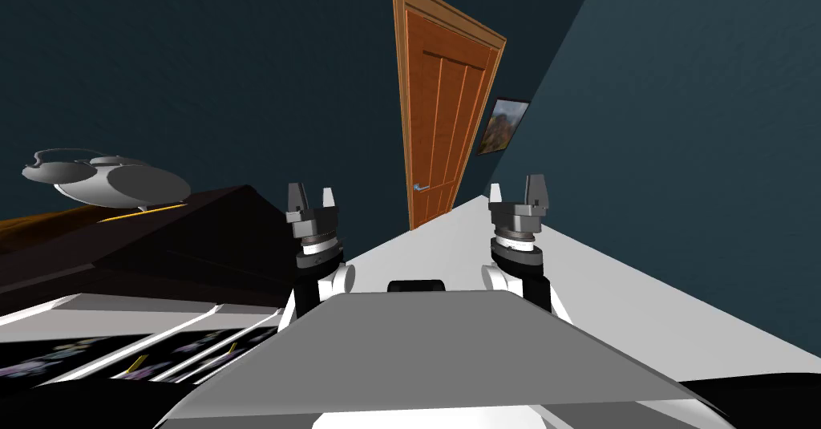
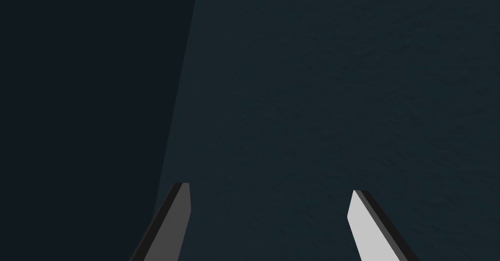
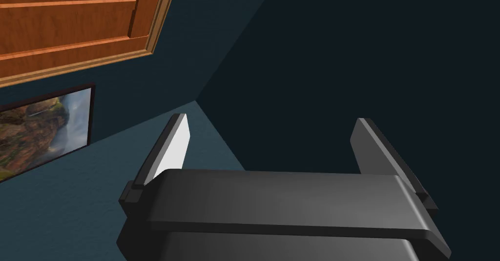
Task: Pull the door open
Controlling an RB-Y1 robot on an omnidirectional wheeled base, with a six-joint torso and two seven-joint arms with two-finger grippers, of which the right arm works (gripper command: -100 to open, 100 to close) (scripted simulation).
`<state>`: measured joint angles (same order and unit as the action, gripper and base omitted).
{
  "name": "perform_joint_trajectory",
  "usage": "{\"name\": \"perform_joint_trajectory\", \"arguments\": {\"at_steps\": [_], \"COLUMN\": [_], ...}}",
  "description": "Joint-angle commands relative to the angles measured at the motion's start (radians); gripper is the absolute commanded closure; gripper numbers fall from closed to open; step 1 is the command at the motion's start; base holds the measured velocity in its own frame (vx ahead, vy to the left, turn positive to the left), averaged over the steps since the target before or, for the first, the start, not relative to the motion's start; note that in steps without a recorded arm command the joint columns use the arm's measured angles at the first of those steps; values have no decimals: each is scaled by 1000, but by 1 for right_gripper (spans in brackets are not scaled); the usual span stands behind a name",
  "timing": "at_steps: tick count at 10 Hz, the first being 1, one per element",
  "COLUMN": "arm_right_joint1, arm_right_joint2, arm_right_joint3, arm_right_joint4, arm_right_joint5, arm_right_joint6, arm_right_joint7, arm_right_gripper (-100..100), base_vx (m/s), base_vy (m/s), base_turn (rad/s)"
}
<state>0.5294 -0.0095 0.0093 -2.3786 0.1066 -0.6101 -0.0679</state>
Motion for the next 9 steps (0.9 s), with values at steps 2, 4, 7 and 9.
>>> {"name": "perform_joint_trajectory", "arguments": {"at_steps": [2, 4, 7, 9], "arm_right_joint1": [-19, -32, -59, -80], "arm_right_joint2": [-12, -19, -34, -45], "arm_right_joint3": [4, 6, 11, 15], "arm_right_joint4": [58, 99, 179, 235], "arm_right_joint5": [-6, -10, -18, -24], "arm_right_joint6": [-8, -13, -23, -32], "arm_right_joint7": [-5, -8, -15, -20], "arm_right_gripper": [-100, -100, -100, -100], "base_vx": [39, 80, 78, 77], "base_vy": [-40, 9, -9, -24], "base_turn": [76, 45, 70, 77]}}
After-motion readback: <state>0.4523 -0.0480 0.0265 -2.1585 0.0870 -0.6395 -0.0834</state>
